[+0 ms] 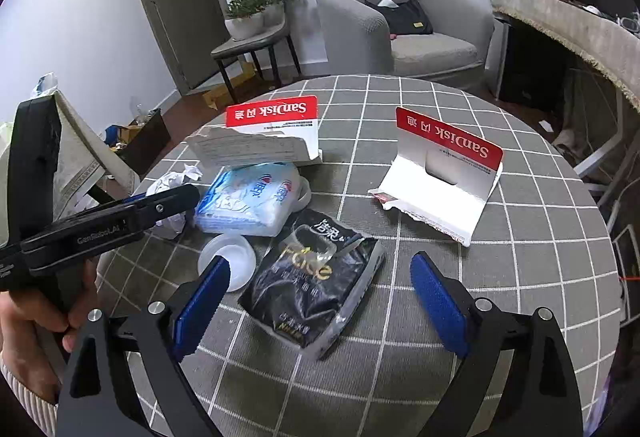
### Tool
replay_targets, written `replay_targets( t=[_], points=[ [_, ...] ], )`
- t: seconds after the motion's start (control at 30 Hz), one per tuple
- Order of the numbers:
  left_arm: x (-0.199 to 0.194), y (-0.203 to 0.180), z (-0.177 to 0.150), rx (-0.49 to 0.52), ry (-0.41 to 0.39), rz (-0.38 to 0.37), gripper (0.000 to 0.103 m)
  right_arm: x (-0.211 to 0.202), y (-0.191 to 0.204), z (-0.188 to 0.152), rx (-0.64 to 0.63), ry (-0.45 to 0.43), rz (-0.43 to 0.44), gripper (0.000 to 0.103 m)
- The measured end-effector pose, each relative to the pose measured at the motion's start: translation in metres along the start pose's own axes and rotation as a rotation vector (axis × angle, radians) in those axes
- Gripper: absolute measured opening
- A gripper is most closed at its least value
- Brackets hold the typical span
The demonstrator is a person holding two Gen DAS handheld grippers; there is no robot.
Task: Collect trash
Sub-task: 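Grasp the white crumpled paper with the left gripper while the right grasps the black snack bag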
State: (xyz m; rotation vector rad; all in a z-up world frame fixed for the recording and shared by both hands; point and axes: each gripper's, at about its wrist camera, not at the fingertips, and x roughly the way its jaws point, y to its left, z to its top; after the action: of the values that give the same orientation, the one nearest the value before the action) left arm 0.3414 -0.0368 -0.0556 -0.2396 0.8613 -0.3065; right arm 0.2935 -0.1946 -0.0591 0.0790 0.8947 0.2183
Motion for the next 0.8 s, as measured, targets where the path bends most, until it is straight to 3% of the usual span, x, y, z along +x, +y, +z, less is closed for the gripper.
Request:
replay_targets(
  t=[0.1, 0.73, 0.8],
  points=[
    [0.001, 0.0, 0.001, -0.003, -0.005, 0.0, 0.051, 0.006, -0.001, 0.003, -0.009, 0.012, -0.047, 0.093],
    [-0.045, 0.003, -0.009, 0.062, -0.054, -0.004, 0.051, 0.023, 0.01, -0.001, 0.02, 0.047, -0.135, 0.092],
    [-0.05, 0.006, -0.012, 0.064, -0.054, 0.0, 0.051, 0.025, 0.018, -0.001, 0.003, 0.049, -0.143, 0.085]
  ],
)
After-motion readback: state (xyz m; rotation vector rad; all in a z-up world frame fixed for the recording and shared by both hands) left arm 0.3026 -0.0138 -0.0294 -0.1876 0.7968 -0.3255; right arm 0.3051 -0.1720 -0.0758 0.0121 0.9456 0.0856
